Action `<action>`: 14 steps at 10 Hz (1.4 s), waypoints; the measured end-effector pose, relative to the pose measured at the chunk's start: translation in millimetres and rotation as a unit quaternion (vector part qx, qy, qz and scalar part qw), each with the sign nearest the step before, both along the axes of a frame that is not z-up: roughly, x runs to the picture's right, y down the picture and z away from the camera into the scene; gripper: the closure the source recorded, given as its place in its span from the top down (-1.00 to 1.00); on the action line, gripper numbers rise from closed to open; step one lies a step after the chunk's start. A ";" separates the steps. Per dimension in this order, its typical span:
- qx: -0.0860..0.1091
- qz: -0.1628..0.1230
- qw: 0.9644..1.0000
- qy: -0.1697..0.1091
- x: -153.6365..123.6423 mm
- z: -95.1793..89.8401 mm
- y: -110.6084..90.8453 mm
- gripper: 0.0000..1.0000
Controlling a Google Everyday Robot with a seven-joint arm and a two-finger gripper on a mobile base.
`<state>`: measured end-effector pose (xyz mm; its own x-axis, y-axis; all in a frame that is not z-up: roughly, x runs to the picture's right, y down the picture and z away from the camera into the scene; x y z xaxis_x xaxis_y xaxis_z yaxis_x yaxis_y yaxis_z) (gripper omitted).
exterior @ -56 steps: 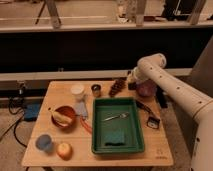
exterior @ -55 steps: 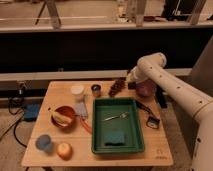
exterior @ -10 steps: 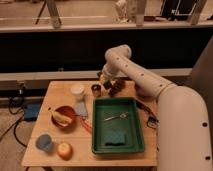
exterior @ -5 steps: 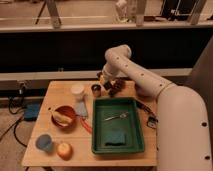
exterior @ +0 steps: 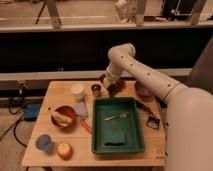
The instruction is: Place fork in metal cup
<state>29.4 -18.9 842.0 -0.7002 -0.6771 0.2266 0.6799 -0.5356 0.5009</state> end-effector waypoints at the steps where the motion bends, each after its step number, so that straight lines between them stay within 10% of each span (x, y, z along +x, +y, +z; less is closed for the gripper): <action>1: 0.002 -0.041 0.999 -0.006 6.1 -11.3 12.6 -1.00; 7: 0.000 -0.181 0.983 -0.020 16.5 -50.4 62.4 -1.00; 11: 0.003 -0.244 0.970 0.006 6.8 -24.5 87.7 -1.00; 14: 0.000 -0.250 0.968 0.026 16.7 -3.2 99.3 -0.68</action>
